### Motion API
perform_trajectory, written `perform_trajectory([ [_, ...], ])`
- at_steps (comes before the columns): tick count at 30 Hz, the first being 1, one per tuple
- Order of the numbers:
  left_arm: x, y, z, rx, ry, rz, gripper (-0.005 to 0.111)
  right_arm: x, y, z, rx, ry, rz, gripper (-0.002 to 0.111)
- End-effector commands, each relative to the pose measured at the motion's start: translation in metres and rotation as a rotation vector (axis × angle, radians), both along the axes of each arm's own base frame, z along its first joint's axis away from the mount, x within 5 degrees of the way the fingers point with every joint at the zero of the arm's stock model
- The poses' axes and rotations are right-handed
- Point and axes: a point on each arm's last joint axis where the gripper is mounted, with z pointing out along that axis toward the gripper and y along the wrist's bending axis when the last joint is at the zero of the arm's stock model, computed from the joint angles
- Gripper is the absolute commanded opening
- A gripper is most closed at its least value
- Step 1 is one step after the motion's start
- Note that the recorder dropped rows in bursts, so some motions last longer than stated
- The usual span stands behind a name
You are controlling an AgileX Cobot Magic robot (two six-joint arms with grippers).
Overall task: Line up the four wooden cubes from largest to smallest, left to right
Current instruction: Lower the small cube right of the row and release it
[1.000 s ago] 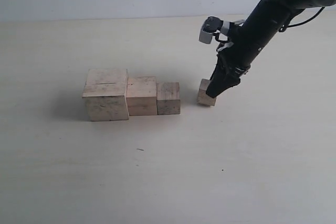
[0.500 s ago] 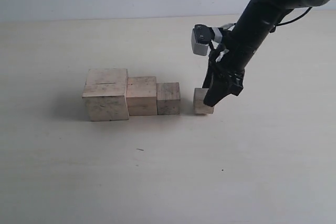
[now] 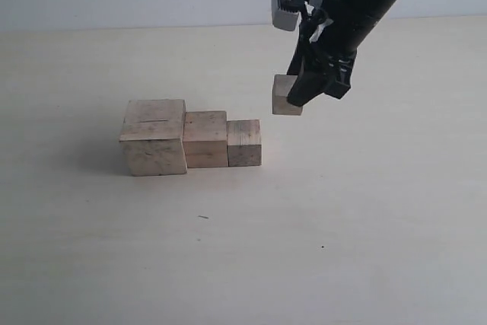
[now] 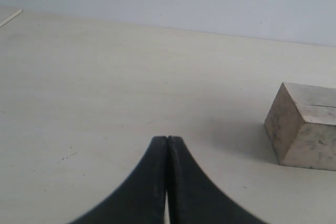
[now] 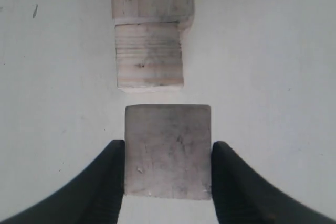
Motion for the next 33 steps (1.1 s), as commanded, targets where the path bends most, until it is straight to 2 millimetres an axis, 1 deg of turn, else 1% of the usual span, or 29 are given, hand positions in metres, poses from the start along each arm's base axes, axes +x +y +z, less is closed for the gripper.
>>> perform_trajectory([
  [1,0.0,0.0,0.0,0.004,-0.015,0.003,0.0,0.003,0.009,-0.027,-0.024,0.013,0.048,0.0],
  [4,0.0,0.0,0.0,0.004,-0.015,0.003,0.0,0.001,0.014,-0.037,-0.036,0.033,0.062,0.0],
  [10,0.0,0.0,0.0,0.004,-0.015,0.003,0.0,0.002,0.02,-0.05,-0.042,0.039,0.062,0.0],
  [14,0.0,0.0,0.0,0.004,-0.015,0.003,0.0,0.003,0.019,-0.065,-0.075,0.068,0.064,0.0],
  [21,0.0,0.0,0.0,0.004,-0.015,0.003,0.0,0.0,0.021,-0.066,-0.054,0.113,0.059,0.0],
  [22,0.0,0.0,0.0,0.004,-0.015,0.003,0.0,0.0,0.021,-0.066,-0.054,0.114,0.057,0.002],
  [24,0.0,0.0,0.0,0.004,-0.015,0.003,0.0,0.0,0.021,-0.066,-0.056,0.122,0.038,0.011],
  [26,0.0,0.0,0.0,0.004,-0.015,0.003,0.0,0.0,0.021,-0.066,-0.058,0.129,0.022,0.025],
  [27,0.0,0.0,0.0,0.004,-0.015,0.003,0.0,0.0,0.021,-0.066,-0.058,0.128,0.019,0.034],
  [29,0.0,0.0,0.0,0.004,-0.015,0.003,0.0,0.0,0.021,-0.066,-0.059,0.129,0.018,0.044],
  [31,0.0,0.0,0.0,0.004,-0.015,0.003,0.0,0.0,0.021,-0.067,-0.06,0.131,0.017,0.051],
  [33,0.0,0.0,0.0,0.004,-0.015,0.003,0.0,0.0,0.021,-0.067,-0.06,0.131,0.017,0.054],
])
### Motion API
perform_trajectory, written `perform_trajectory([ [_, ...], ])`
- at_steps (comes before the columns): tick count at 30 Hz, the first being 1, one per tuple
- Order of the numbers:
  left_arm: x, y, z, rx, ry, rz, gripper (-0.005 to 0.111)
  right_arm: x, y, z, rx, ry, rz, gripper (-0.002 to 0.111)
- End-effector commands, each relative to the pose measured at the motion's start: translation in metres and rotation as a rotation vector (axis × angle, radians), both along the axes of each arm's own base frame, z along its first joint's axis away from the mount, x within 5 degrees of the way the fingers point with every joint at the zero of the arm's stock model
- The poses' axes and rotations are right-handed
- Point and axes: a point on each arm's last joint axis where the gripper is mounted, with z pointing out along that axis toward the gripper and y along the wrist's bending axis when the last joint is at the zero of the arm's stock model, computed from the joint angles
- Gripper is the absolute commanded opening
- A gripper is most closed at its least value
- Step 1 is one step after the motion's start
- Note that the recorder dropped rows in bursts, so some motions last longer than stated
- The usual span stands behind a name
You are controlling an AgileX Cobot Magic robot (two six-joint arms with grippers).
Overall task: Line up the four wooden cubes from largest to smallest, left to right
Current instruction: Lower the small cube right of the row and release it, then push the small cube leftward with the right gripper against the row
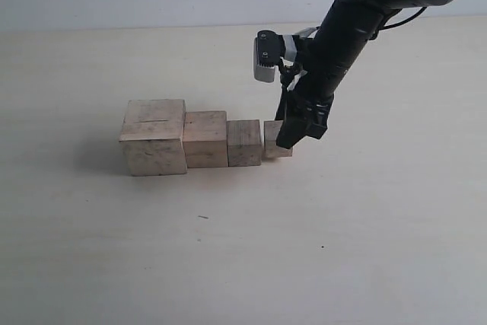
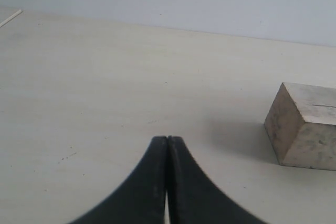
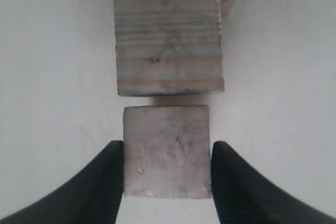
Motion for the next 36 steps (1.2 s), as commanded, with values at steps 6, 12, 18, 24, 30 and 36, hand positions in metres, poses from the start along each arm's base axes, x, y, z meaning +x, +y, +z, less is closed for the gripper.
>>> perform_trajectory([
  [6,0.0,0.0,0.0,0.004,-0.015,0.003,0.0,-0.001,0.003,0.001,0.01,0.014,-0.018,0.054],
  [12,0.0,0.0,0.0,0.004,-0.015,0.003,0.0,-0.001,0.002,0.01,0.006,0.013,-0.079,0.054],
  [18,0.0,0.0,0.0,0.004,-0.015,0.003,0.0,-0.002,-0.006,0.036,-0.056,-0.018,-0.219,0.054],
  [24,0.0,0.0,0.0,0.004,-0.015,0.003,0.0,-0.005,-0.023,0.048,-0.245,0.036,-0.547,0.054],
  [30,0.0,0.0,0.0,0.004,-0.015,0.003,0.0,-0.004,-0.027,0.016,-0.391,0.139,-0.709,0.054],
  [36,0.0,0.0,0.0,0.004,-0.015,0.003,0.0,-0.003,-0.026,-0.011,-0.462,0.226,-0.857,0.054],
])
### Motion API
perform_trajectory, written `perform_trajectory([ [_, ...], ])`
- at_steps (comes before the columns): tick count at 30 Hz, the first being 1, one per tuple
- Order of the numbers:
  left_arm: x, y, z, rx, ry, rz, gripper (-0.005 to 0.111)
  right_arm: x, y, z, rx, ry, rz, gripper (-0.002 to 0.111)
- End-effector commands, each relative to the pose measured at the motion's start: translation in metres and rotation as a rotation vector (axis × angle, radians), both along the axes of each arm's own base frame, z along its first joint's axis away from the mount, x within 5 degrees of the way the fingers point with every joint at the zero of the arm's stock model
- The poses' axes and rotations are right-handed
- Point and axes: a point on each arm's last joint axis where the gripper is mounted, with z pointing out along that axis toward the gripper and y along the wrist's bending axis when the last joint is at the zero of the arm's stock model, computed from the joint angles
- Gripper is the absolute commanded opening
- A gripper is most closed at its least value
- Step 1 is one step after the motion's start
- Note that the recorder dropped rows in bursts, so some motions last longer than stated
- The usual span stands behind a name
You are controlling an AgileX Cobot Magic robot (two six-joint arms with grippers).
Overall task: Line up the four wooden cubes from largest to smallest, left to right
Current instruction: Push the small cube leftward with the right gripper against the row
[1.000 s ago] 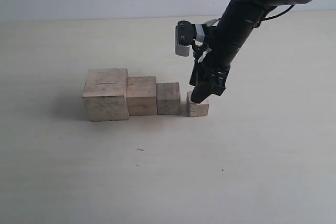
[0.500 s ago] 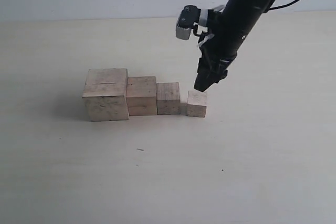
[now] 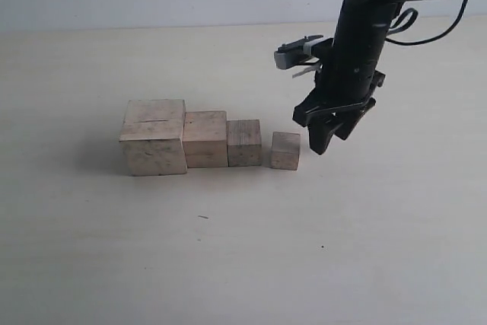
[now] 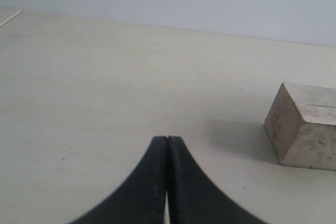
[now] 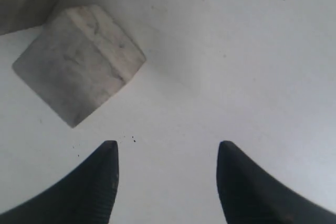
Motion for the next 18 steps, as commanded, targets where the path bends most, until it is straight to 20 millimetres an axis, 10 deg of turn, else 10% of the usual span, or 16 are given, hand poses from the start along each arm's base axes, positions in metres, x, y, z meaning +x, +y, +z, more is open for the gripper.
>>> perform_trajectory([
  [1,0.0,0.0,0.0,0.004,-0.015,0.003,0.0,-0.001,0.001,-0.016,-0.037,0.041,-0.084,0.054],
  [18,0.0,0.0,0.0,0.004,-0.015,0.003,0.0,0.008,0.013,-0.021,0.076,-0.027,-0.16,0.054],
])
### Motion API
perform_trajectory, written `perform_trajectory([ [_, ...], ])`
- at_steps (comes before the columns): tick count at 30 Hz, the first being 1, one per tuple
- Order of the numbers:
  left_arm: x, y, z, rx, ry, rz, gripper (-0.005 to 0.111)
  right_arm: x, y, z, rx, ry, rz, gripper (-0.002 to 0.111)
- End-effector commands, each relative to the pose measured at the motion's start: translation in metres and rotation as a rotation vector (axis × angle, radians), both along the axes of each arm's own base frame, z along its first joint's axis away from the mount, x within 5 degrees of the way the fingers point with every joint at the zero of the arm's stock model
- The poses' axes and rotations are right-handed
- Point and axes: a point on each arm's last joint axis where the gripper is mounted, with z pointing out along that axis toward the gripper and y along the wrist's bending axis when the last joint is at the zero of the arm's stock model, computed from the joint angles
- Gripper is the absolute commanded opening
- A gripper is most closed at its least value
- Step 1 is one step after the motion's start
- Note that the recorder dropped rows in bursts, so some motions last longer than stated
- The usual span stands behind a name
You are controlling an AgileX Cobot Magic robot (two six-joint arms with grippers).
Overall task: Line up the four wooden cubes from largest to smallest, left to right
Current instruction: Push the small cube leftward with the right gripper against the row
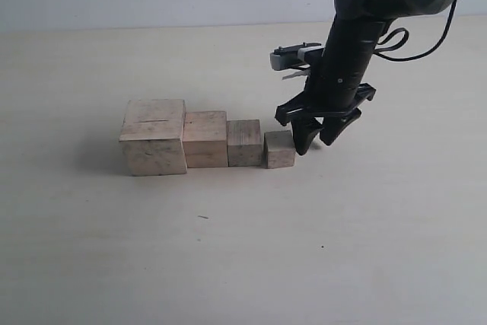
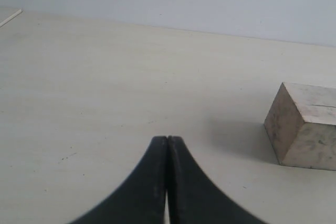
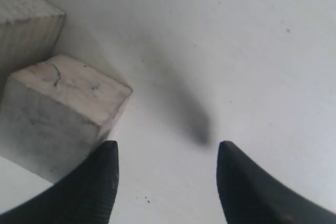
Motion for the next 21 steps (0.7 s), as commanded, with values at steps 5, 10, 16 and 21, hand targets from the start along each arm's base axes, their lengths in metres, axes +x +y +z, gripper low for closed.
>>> perform_trajectory([
  [5,0.0,0.0,0.0,0.004,-0.015,0.003,0.0,0.001,0.003,0.001,0.014,-0.013,-0.032,0.054],
  [10,0.0,0.0,0.0,0.004,-0.015,0.003,0.0,-0.009,-0.001,0.002,-0.047,0.102,-0.073,0.054],
  [16,0.0,0.0,0.0,0.004,-0.015,0.003,0.0,-0.013,-0.002,0.003,-0.067,0.145,-0.064,0.054],
  [21,0.0,0.0,0.0,0.004,-0.015,0.003,0.0,-0.021,0.01,0.003,-0.063,0.148,-0.034,0.054],
])
